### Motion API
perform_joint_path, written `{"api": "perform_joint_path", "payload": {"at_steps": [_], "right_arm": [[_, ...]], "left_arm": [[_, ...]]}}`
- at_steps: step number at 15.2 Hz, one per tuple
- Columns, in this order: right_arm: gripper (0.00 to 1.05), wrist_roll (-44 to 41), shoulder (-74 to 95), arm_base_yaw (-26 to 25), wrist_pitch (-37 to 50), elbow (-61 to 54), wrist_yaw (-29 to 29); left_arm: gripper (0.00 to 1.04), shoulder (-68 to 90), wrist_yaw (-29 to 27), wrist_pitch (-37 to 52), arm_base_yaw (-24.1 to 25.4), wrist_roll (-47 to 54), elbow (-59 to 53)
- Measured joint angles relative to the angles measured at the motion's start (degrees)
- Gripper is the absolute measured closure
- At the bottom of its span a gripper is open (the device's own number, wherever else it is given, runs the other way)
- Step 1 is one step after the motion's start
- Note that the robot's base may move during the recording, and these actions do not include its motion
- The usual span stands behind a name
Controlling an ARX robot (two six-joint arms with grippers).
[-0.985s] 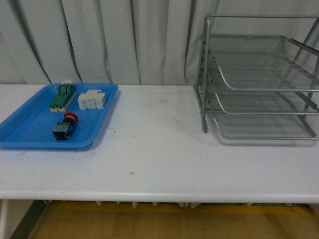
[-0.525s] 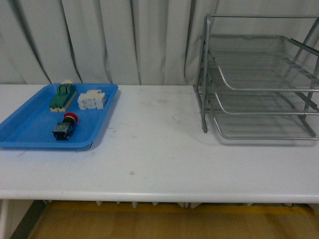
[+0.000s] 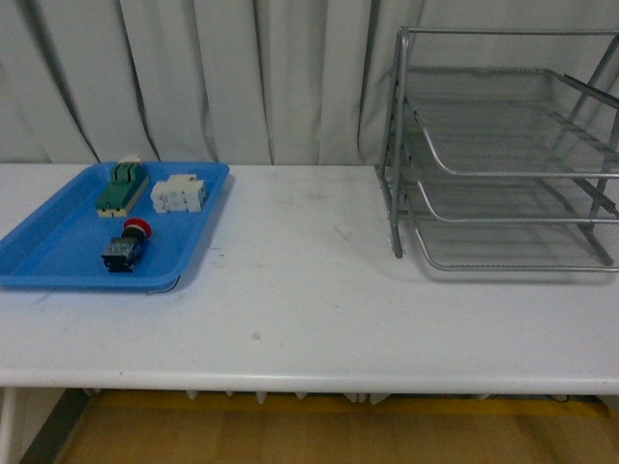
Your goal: Place button on rack with both arms
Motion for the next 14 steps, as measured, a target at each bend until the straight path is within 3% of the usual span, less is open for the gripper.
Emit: {"api": "perform_joint_path", "payload": {"at_steps": [7,8,9,10,13,14], "right_arm": [[0.06,0.57,0.59,-0.17,-2.84,0.63,-0.52],[0.06,3.3,7.37,-1.9,-10.78,4.33,-4.31],[0.06,7.04,14.78,-3.67,-9.62,6.19,-6.19],[0.06,10.86,20.06,-5.18,-5.33,6.47,-8.09],[0.06,26.29,45.11,-9.16,21.16,6.21,-14.58],[0.06,27.17,46.69,-9.27,22.73,6.21,-14.6]], "left_arm": [[0.07,0.0,0.0,0.0,0.0,0.0,0.0],[0.07,0.0,0.0,0.0,0.0,0.0,0.0],[0.07,0.0,0.02,0.02,0.0,0.0,0.0],[0.07,0.0,0.0,0.0,0.0,0.0,0.0],[0.07,0.0,0.02,0.0,0.0,0.0,0.0],[0.07,0.0,0.02,0.0,0.0,0.0,0.0]]}}
